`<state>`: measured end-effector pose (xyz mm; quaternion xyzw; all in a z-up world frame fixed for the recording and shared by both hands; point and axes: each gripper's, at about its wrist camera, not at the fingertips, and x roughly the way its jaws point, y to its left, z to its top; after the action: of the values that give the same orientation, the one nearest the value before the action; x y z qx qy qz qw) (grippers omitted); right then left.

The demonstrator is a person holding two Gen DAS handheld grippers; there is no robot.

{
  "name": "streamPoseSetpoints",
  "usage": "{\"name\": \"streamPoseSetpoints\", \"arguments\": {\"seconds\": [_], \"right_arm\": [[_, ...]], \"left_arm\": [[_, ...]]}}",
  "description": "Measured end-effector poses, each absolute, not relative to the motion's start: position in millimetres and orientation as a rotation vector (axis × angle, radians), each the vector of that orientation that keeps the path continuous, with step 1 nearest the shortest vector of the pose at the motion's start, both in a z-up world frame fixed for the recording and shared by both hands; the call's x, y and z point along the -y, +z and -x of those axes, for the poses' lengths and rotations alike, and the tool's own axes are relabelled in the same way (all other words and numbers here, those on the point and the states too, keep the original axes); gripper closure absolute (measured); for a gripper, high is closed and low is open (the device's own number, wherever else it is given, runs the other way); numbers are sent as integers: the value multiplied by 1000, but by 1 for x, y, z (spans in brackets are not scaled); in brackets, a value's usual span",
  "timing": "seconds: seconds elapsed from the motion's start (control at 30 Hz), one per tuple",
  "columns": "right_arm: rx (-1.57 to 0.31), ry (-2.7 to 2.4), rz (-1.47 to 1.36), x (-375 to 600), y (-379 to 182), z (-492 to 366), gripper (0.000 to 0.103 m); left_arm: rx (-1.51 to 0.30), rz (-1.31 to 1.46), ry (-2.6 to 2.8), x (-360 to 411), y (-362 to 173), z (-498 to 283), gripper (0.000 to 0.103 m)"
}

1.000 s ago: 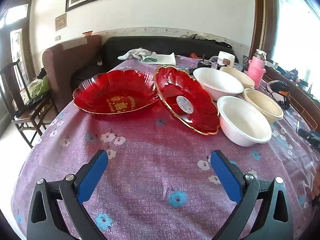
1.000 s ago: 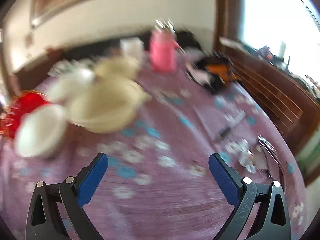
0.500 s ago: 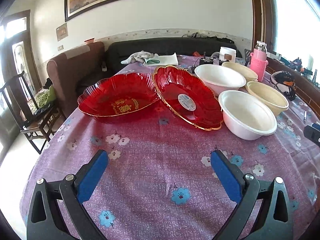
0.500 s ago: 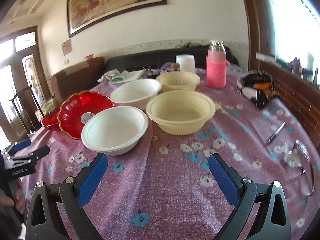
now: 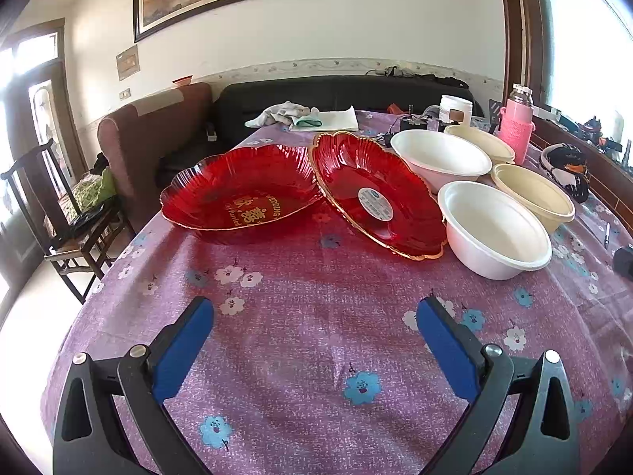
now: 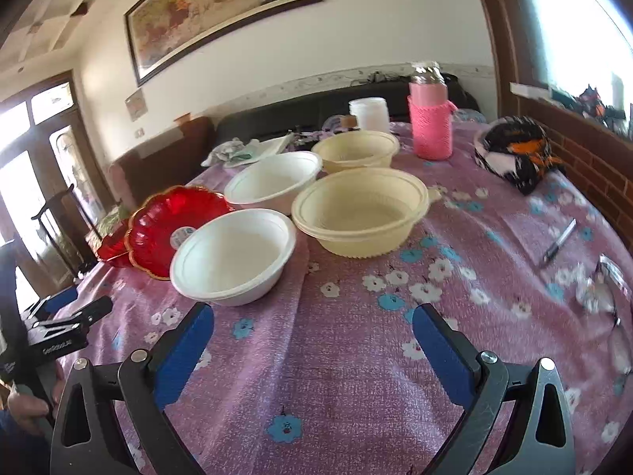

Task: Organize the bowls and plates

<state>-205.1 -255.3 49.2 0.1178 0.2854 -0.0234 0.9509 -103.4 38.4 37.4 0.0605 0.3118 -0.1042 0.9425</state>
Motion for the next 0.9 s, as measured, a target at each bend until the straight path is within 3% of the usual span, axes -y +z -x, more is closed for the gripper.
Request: {"name": "streamPoseSetpoints", "arguments": {"seconds": [0.27,0.63,0.73,0.83,0.9], "right_arm": [[-543,62,-57,220,97,201,1],[-591,274,-80,192,146,144,2],[-640,338,-70,176,155,118,8],[-701,397,-42,159,165,85,27],[-759,450,-37,146,167,58,30]], "left_arm": [[-637,-116,-197,-40,38,103,0],[-708,-118,-199,-54,43,95,0],[-766,-58,-241,-71,53,87,0],[-831,28,-264,-99,65,73,0],[-856,80,-267,-119,72,61,5]]}}
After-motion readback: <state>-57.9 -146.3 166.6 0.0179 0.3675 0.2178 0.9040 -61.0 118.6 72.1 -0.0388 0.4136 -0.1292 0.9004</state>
